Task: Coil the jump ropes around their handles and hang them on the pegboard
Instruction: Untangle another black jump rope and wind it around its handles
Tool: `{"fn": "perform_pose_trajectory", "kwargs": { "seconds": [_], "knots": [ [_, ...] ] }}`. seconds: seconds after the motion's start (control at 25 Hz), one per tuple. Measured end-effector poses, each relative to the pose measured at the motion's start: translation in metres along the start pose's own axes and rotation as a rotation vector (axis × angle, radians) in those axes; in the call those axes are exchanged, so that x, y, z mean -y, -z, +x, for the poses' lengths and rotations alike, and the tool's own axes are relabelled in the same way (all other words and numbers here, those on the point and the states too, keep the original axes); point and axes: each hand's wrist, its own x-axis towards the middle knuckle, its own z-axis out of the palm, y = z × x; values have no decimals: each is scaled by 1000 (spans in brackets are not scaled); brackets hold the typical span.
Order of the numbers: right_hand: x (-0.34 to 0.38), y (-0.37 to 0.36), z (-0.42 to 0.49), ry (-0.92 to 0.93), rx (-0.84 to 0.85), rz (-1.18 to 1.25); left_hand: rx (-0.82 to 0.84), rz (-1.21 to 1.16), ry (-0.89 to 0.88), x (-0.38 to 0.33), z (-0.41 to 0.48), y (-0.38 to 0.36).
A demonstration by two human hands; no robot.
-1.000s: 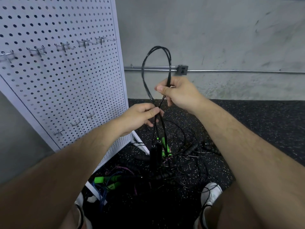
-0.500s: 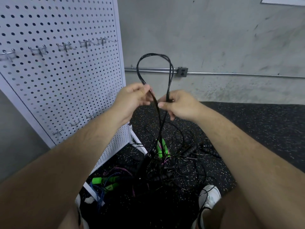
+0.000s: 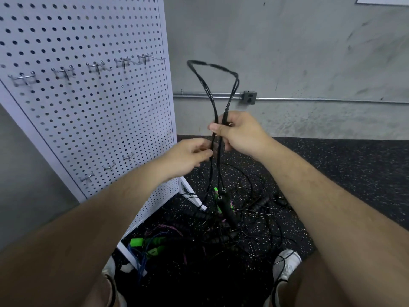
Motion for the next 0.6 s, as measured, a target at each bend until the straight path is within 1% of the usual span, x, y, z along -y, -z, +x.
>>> {"fn": "perform_pose_trajectory", "kwargs": {
  "seconds": [0.08, 0.16, 0.24, 0.28, 0.36, 0.48, 0.56, 0.6],
  "knots": [
    [-2, 0, 4, 0, -15, 34, -108, 42, 7, -6, 1, -5],
    [-10, -2, 5, -27, 29, 28, -278, 32, -15, -16, 4, 3],
    [-18, -9, 2, -64, 121, -28, -428, -139, -100, -25, 6, 17],
    [-20, -15, 0, -84, 164, -60, -470, -244, -139, -29, 8, 24],
    [-21, -27, -5, -92, 209, -99, -493, -333, -173, -31, 12, 33],
    [-15, -37, -5, -61, 190, -110, -483, -334, -154, -28, 14, 36],
    [-11, -35, -1, -50, 129, -96, -468, -243, -81, -26, 7, 33],
    [-9, -32, 1, -46, 98, -78, -464, -143, -48, -24, 1, 29]
  ]
}}
